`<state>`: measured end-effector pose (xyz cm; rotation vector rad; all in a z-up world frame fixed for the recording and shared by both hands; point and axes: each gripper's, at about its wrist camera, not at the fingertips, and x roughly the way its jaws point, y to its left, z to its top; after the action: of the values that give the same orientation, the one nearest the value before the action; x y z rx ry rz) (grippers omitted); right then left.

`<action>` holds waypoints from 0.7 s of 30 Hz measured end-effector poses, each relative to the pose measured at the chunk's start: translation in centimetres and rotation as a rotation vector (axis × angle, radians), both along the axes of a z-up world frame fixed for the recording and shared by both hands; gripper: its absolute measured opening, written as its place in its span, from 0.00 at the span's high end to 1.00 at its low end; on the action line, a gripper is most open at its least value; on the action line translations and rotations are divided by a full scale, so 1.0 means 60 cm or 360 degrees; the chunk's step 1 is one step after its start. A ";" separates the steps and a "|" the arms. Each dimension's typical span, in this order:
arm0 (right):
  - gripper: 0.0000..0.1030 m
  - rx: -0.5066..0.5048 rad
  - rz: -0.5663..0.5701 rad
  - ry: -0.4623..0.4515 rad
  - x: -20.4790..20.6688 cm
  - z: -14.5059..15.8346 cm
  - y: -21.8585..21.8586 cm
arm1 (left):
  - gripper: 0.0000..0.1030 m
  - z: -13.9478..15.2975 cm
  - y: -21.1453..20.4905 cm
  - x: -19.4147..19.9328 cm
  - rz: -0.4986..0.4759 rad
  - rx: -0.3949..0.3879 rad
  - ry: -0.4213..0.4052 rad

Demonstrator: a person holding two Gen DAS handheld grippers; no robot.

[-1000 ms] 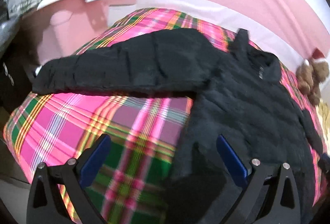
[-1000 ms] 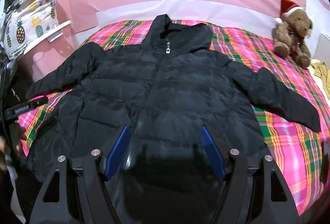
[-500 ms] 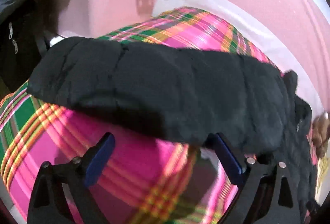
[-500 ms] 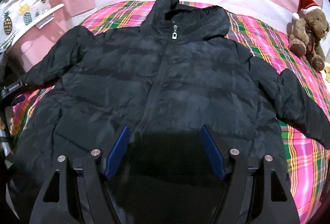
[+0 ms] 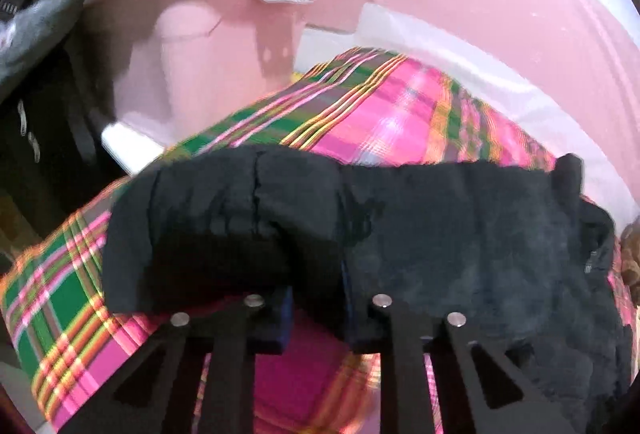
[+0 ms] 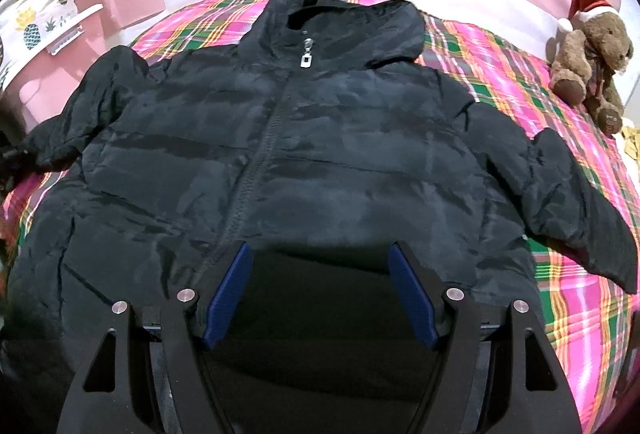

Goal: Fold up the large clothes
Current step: 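Lift the sleeve with the left gripper and fold it across the jacket front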

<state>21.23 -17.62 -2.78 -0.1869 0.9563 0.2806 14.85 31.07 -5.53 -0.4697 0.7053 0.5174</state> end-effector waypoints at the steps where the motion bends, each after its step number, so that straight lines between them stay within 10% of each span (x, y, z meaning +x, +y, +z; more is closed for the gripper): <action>1: 0.31 -0.0006 -0.0005 -0.0013 -0.003 0.002 -0.004 | 0.83 0.019 -0.010 -0.002 -0.0022 0.0023 -0.0020; 12: 0.31 0.0048 -0.0067 -0.0102 -0.035 0.041 -0.073 | 0.83 0.228 -0.181 0.013 -0.0446 0.0148 -0.0307; 21: 0.31 0.0076 -0.0170 -0.0139 -0.045 0.059 -0.151 | 0.83 0.213 -0.390 0.119 -0.0918 0.0079 -0.0271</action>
<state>18.51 -26.71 0.78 -0.1030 0.8688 0.1951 22.01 7.68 7.24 -0.2415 0.6262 -0.0479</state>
